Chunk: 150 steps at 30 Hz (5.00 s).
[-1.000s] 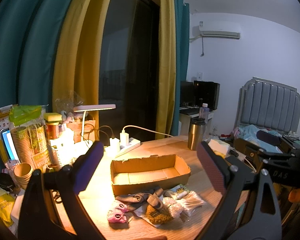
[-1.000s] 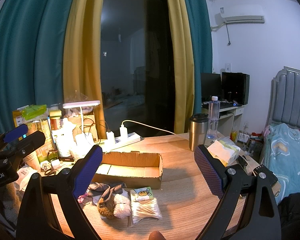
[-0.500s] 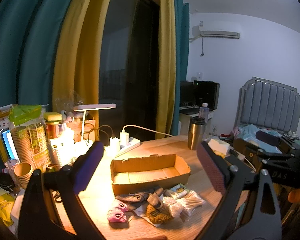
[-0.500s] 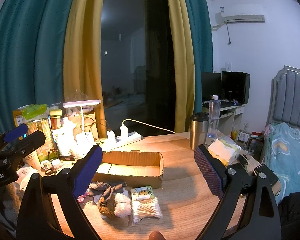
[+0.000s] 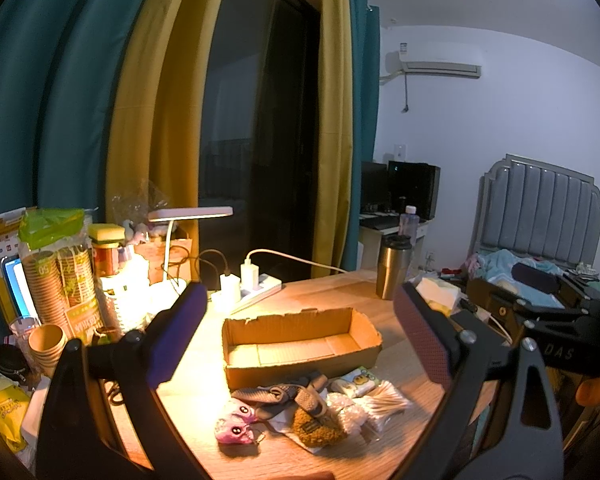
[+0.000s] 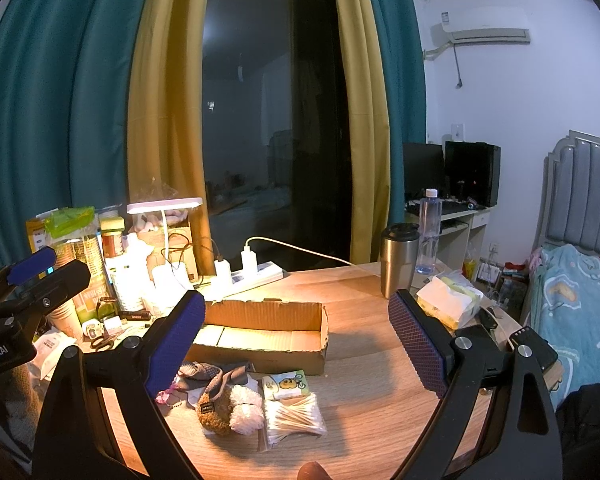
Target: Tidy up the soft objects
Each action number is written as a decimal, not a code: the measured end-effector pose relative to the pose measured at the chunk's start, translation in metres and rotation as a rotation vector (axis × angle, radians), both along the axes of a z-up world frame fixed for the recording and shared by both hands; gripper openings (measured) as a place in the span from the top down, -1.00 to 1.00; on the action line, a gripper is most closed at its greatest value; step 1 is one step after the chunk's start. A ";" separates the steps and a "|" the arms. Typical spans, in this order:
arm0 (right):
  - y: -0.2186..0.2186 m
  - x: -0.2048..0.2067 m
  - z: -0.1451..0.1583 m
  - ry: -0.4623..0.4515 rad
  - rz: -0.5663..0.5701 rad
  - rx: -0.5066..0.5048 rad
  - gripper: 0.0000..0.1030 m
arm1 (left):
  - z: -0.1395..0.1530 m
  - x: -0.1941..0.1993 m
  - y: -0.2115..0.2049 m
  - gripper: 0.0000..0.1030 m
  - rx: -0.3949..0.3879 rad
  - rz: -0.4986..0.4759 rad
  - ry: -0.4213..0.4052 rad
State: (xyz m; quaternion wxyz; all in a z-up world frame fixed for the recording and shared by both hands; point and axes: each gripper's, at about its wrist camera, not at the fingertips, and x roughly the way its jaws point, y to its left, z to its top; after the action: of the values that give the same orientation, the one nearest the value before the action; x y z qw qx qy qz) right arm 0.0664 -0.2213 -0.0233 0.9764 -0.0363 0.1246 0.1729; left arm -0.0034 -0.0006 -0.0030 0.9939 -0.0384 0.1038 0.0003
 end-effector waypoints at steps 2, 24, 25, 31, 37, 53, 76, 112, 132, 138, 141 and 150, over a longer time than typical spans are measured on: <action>0.002 -0.001 -0.003 0.000 0.001 0.000 -0.84 | 0.000 -0.001 0.000 -0.85 0.000 0.001 -0.001; 0.006 -0.007 -0.017 0.015 0.001 -0.002 -0.84 | -0.006 -0.002 0.001 -0.85 -0.004 0.002 0.009; 0.006 -0.008 -0.019 0.019 0.001 -0.003 -0.84 | -0.008 -0.002 0.001 -0.85 -0.005 0.002 0.012; 0.008 -0.007 -0.034 0.059 0.002 -0.011 -0.84 | -0.022 0.009 0.004 -0.85 -0.014 0.008 0.053; 0.010 0.004 -0.041 0.110 0.005 -0.027 -0.84 | -0.037 0.021 0.010 -0.85 -0.031 0.023 0.101; 0.023 0.054 -0.096 0.289 0.011 -0.074 -0.84 | -0.117 0.062 0.034 -0.85 -0.072 0.074 0.332; 0.025 0.121 -0.190 0.583 0.037 -0.112 -0.84 | -0.217 0.116 0.074 -0.77 -0.114 0.139 0.646; 0.027 0.118 -0.128 0.459 0.142 -0.083 -0.22 | -0.143 0.111 0.063 0.16 -0.048 0.063 0.492; 0.038 0.146 -0.081 0.368 0.168 -0.087 -0.22 | -0.090 0.150 0.040 0.15 -0.028 -0.019 0.382; 0.042 0.162 -0.077 0.367 0.181 -0.086 -0.22 | -0.087 0.170 0.032 0.15 -0.025 -0.038 0.386; 0.044 0.172 -0.077 0.368 0.188 -0.085 -0.22 | -0.089 0.181 0.029 0.15 -0.026 -0.049 0.394; 0.053 0.205 -0.087 0.406 0.210 -0.084 -0.22 | -0.102 0.213 0.018 0.15 -0.025 -0.084 0.441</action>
State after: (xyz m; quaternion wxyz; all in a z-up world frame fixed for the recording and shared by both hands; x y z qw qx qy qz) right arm 0.2710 -0.1685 -0.1108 0.9055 -0.0543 0.3211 0.2720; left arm 0.2099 0.0175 -0.1050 0.9457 -0.0454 0.3202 -0.0338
